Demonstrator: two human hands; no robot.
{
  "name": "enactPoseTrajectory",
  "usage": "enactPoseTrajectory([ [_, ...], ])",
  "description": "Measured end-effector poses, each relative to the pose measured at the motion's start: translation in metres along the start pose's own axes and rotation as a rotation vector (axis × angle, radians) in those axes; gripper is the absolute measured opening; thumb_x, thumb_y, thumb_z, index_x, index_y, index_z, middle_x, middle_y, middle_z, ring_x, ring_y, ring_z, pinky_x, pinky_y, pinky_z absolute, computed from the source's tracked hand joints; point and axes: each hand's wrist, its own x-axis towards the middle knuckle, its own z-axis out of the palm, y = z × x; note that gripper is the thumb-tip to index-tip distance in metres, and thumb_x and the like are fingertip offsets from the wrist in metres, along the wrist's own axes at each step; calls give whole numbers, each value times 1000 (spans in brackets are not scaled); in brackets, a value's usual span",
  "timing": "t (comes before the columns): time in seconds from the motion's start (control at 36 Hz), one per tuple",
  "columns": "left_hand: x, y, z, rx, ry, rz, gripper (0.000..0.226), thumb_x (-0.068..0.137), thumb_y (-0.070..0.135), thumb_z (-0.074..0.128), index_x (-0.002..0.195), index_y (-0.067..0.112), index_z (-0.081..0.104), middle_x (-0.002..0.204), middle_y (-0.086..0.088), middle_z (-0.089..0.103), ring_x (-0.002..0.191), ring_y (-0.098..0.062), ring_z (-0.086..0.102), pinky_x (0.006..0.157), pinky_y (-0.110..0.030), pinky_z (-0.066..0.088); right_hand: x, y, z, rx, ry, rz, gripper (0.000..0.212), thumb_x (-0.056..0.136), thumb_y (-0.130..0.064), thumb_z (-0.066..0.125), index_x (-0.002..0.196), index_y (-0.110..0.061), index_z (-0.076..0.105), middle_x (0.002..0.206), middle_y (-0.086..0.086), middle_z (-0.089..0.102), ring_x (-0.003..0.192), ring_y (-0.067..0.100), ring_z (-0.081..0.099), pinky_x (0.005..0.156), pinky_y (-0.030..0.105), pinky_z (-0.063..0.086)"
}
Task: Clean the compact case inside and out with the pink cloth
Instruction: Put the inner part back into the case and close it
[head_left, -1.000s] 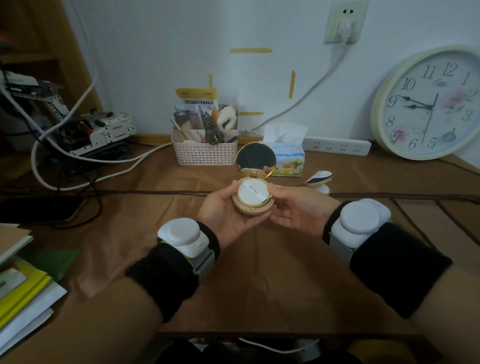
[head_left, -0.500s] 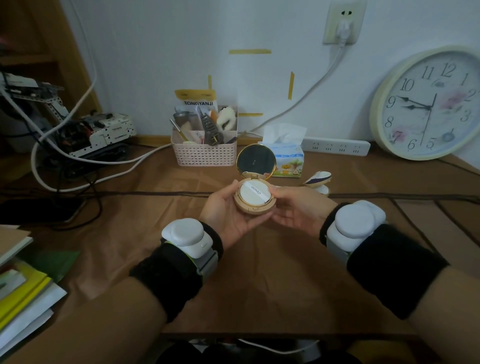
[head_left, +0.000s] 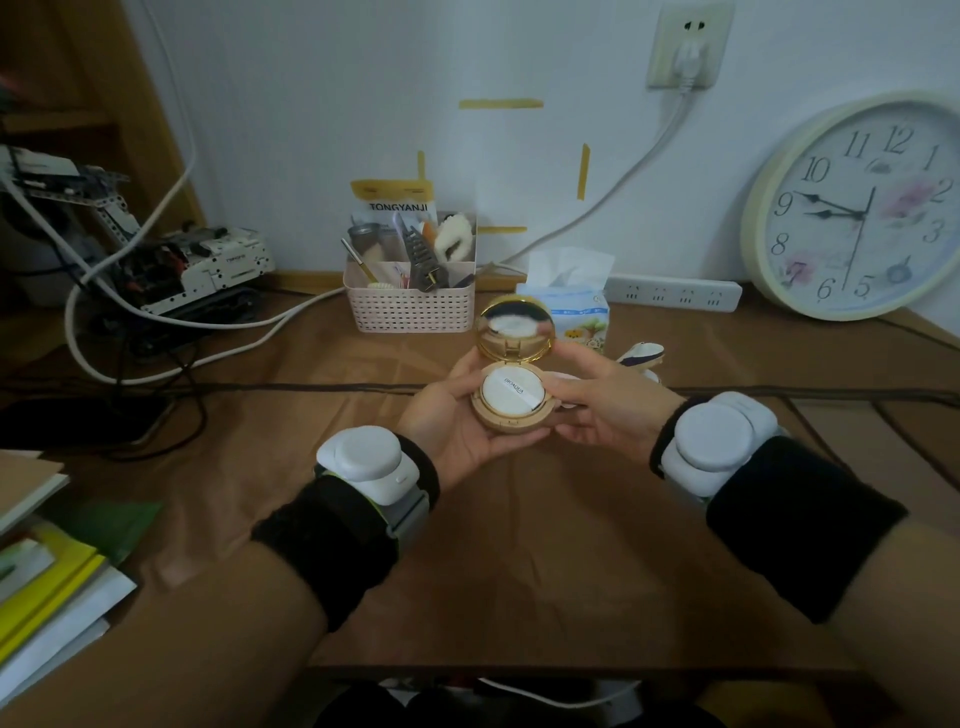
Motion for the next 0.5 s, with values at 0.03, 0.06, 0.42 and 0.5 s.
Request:
enactPoseTrajectory([
  [0.03, 1, 0, 0, 2, 8, 0, 39, 92, 16, 41, 127, 31, 48, 125, -14, 60, 101, -39, 65, 71, -50, 57, 0, 0, -1, -6, 7, -2, 52, 89, -17, 57, 135, -36, 41, 128, 4, 58, 81, 18, 63, 52, 18, 50],
  [0.06, 1, 0, 1, 2, 14, -2, 40, 90, 16, 43, 128, 31, 47, 125, -14, 60, 100, -39, 65, 72, -50, 57, 0, 0, -2, -8, 14, -3, 52, 89, -17, 57, 135, -35, 40, 128, 4, 58, 81, 18, 63, 51, 18, 49],
  [0.42, 6, -3, 3, 36, 143, -64, 36, 90, 11, 50, 125, 20, 47, 129, -18, 54, 109, -44, 58, 70, -47, 58, 2, 4, -1, 27, 51, 82, 36, 86, -26, 60, 121, -23, 53, 121, 8, 62, 86, 21, 64, 68, 27, 55],
  [0.5, 5, -5, 4, 25, 115, -89, 41, 90, 11, 48, 130, 10, 45, 133, -23, 52, 114, -41, 56, 73, -45, 58, 2, 5, 1, -1, 56, 85, 47, 79, -28, 69, 122, -22, 52, 119, 8, 64, 89, 19, 64, 67, 24, 54],
])
